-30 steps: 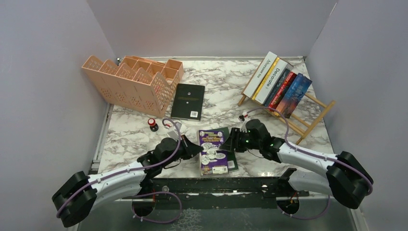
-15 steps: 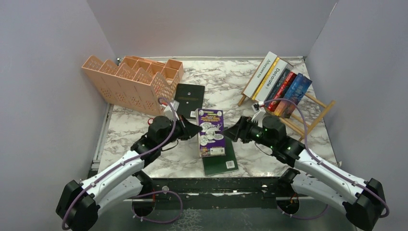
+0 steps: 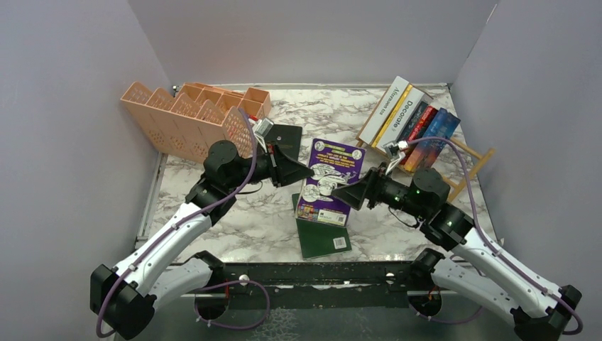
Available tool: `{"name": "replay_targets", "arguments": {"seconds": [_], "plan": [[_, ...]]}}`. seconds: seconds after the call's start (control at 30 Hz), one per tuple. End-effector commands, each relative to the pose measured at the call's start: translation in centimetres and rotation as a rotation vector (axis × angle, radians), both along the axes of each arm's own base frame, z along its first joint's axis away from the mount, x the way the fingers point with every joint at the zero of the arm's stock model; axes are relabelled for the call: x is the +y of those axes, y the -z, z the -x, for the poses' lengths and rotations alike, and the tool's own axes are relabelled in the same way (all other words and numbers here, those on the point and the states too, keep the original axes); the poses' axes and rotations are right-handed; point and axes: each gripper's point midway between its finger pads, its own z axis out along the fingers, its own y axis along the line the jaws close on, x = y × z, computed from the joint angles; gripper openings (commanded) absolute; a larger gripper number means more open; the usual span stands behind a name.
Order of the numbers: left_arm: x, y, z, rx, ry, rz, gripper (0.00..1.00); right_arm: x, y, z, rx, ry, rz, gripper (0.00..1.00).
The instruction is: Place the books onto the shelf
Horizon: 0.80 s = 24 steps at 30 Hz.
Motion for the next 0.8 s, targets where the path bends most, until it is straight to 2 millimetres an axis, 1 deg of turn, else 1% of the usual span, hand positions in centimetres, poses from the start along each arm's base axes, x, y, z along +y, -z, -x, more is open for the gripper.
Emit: {"name": "replay_targets", "arguments": {"seconds": [0.0,0.13,0.27,0.33,0.43,0.47,0.53,0.57,0.6,0.67,0.73,0.77], "plan": [[-0.3,-3.5,1.8,-0.105,0.117,0.084,0.00,1.0,-3.8,3.6,-0.155,-0.207,-0.110,0.80],[-0.1,-3.5,1.5,-0.113,0.094,0.084,0.00,0.5,-5.7,5.0,-0.227,-0.243,-0.181,0.71],[0.0,-3.4,1.3,-0.103,0.071,0.091,0.00,0.0,-6.8,5.5,-0.258,-0.236,-0.249,0.59],[0.2,-3.5,1.3,-0.111,0.061,0.091,0.00,0.0,-6.9,5.2,-0.251,-0.221,-0.250,0.50],[0.3,-3.1,1.1,-0.114,0.043,0.087,0.00,0.0,-6.7,4.3,-0.247,-0.182,-0.228,0.32],[0.4,-3.0,1.1,-0.115,0.039,0.086,0.01,-0.1,-6.7,3.9,-0.245,-0.160,-0.216,0.26],[0.5,-2.8,1.0,-0.127,0.033,0.075,0.30,-0.2,-6.6,2.9,-0.238,-0.116,-0.180,0.10],[0.6,-2.5,0.8,-0.129,0.020,0.060,0.42,-0.3,-6.4,2.4,-0.235,-0.095,-0.156,0.04],[0.7,-2.1,0.5,-0.135,-0.001,0.041,0.54,-0.5,-6.3,1.8,-0.234,-0.065,-0.135,0.02],[1.3,-1.1,-0.6,-0.129,-0.071,-0.019,0.67,-1.1,-6.1,0.5,-0.230,0.013,-0.099,0.02],[2.2,-0.1,-1.9,-0.120,-0.164,-0.093,0.75,-2.2,-5.8,-1.0,-0.229,0.109,-0.044,0.01],[2.8,0.5,-2.6,-0.116,-0.211,-0.133,0.78,-2.9,-6.0,-1.7,-0.232,0.161,-0.013,0.02]]}}
